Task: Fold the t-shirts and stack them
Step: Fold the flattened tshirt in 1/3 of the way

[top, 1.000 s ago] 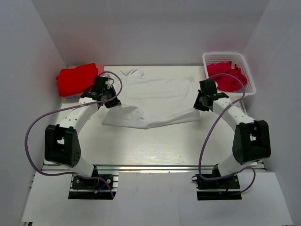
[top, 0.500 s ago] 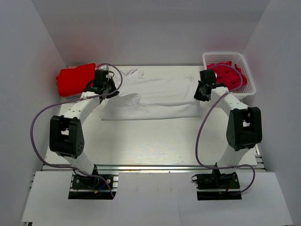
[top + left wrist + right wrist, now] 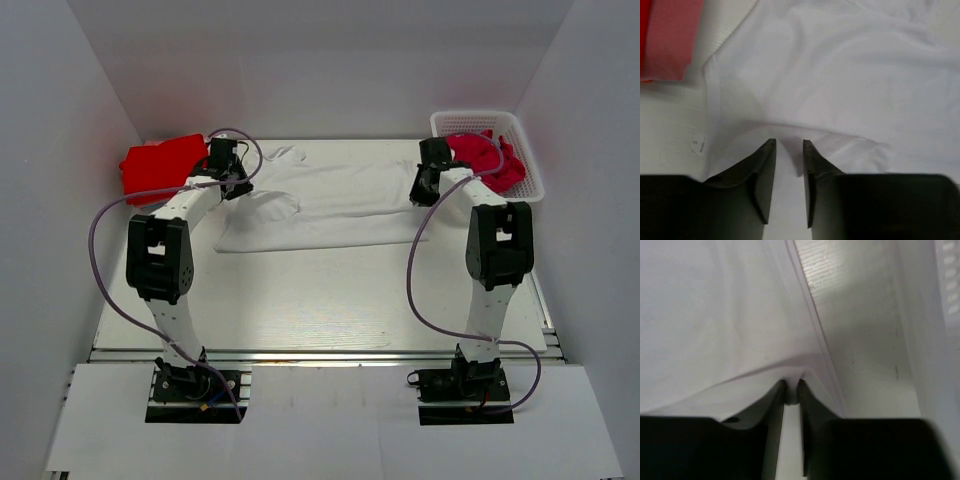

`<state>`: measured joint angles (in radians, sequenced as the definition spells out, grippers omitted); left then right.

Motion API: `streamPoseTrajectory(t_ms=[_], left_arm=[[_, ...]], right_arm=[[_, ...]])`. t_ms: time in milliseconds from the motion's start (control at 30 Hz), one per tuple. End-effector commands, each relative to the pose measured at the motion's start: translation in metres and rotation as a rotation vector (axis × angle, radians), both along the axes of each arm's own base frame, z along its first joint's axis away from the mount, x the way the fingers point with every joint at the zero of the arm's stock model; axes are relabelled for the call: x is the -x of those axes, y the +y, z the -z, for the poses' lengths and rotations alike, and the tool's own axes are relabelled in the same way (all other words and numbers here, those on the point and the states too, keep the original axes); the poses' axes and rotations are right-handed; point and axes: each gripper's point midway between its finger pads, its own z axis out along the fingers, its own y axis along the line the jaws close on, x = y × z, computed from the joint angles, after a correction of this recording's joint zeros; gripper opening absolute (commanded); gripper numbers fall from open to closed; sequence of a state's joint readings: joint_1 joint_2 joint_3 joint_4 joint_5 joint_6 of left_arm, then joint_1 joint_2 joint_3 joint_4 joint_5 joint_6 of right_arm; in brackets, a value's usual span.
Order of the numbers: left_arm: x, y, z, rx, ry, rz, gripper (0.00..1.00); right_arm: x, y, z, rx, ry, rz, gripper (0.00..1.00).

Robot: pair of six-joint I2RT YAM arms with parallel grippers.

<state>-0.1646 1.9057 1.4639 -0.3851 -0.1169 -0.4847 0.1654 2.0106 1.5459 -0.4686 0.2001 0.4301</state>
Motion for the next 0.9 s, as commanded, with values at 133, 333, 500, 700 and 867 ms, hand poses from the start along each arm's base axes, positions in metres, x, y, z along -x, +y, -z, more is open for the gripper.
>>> streamPoseTrajectory(t_ms=[133,333,500,700,867], left_arm=[[-0.031,0.01,-0.022,0.007,-0.032,-0.074,1.0],[-0.023,-0.006,-0.039,0.074,-0.099,0.016,1.0],[0.005,-0.023,-0.02,0.097,-0.057,0.096,1.0],[0.041,-0.025,0.027,0.096,0.071,0.151,1.0],[0.102,-0.024,0.076,0.137,0.198,0.155,1.0]], right_arm=[[-0.03,0.011,-0.036,-0.037,-0.08,-0.05,0.9],[-0.008,0.059,-0.047,-0.228,-0.139,-0.288,0.9],[0.019,0.068,-0.027,-0.259,-0.107,-0.319,0.9],[0.038,0.058,0.01,-0.247,0.004,-0.261,0.9],[0.08,0.054,0.036,-0.254,0.088,-0.254,0.9]])
